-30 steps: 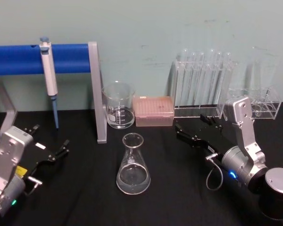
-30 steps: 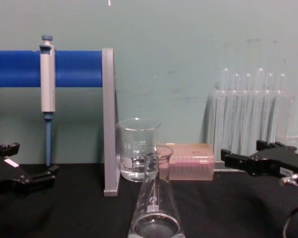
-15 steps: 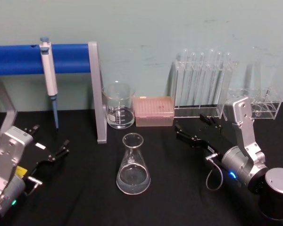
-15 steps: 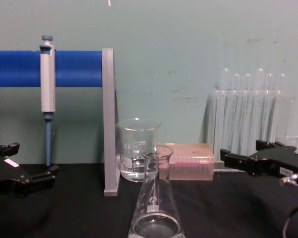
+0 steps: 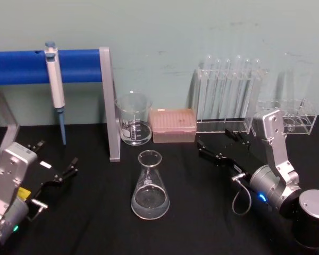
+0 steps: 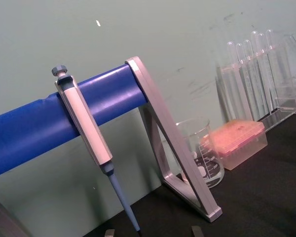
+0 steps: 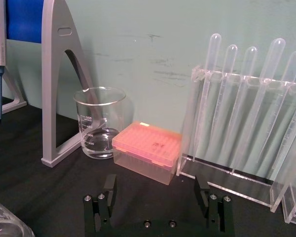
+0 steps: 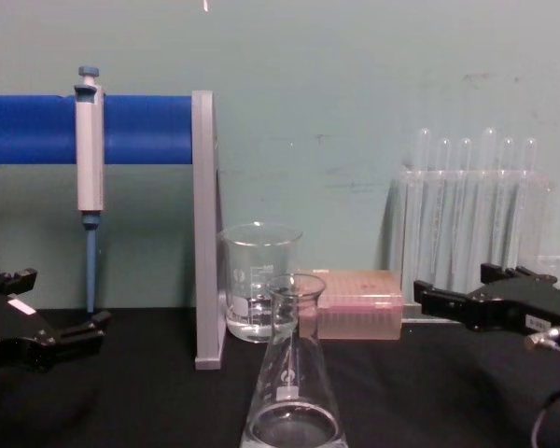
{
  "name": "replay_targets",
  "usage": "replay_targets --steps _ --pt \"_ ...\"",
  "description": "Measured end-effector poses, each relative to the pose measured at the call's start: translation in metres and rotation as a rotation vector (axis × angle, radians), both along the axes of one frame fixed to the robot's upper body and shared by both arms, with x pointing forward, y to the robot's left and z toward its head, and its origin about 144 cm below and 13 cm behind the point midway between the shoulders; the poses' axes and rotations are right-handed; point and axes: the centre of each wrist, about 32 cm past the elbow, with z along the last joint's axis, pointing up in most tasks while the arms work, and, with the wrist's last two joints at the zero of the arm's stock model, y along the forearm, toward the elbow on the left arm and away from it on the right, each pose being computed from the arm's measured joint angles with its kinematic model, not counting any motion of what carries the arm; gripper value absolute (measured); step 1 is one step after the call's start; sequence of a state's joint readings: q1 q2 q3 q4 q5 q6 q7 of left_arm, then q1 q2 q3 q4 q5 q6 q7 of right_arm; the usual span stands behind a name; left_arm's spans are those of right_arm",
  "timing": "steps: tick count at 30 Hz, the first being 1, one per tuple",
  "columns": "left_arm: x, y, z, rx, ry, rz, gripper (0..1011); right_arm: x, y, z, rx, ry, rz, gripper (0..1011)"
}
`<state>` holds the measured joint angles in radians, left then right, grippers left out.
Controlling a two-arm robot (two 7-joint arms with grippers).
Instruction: Grasp the erlenmeyer flask with one hand, shake it three times, then place it back.
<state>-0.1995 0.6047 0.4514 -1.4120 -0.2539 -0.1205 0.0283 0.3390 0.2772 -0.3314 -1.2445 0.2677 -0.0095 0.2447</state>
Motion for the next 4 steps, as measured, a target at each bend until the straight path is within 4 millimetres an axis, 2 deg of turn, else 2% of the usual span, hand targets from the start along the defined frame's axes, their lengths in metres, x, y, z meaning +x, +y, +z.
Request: replay_targets --steps 4 --pt "0.0 0.0 0.0 0.0 0.0 0.0 1001 0.0 0.0 0.0 0.0 0.0 0.0 1002"
